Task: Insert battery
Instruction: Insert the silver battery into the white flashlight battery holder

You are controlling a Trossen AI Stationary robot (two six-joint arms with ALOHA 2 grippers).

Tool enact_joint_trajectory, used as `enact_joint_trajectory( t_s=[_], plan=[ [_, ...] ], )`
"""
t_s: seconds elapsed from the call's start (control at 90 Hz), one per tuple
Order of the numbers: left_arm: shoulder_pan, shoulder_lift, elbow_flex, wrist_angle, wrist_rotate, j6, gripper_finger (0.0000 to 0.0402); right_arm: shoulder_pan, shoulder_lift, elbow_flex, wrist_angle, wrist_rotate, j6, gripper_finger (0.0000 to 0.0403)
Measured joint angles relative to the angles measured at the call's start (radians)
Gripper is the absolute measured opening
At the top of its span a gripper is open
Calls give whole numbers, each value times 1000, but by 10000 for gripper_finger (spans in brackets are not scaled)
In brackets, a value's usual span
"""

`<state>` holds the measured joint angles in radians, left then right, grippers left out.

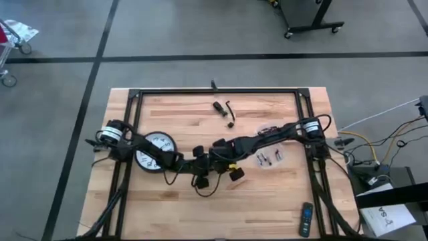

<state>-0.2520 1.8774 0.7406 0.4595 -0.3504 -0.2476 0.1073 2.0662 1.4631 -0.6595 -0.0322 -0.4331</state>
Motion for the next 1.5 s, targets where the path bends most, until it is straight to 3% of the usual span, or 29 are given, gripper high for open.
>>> enact_joint_trajectory(
  t_s=[0.367,0.689,0.822,0.956,1.333,1.5],
  plan=[
    [0,0,0,1,3,43,82,6,11,0,5,-33,-133,2],
    [0,0,0,0,3,50,82,60,13,32,-35,96,-189,3],
    [0,-1,0,1,1,83,82,99,17,64,-79,195,-172,5],
    [-6,-2,3,5,-7,138,82,125,1,94,-139,211,-92,16],
    [-43,-2,3,4,-38,261,82,194,-185,164,-387,286,389,39],
    [-62,-2,3,4,-57,292,82,189,-251,104,-236,296,537,28]
  ],
)
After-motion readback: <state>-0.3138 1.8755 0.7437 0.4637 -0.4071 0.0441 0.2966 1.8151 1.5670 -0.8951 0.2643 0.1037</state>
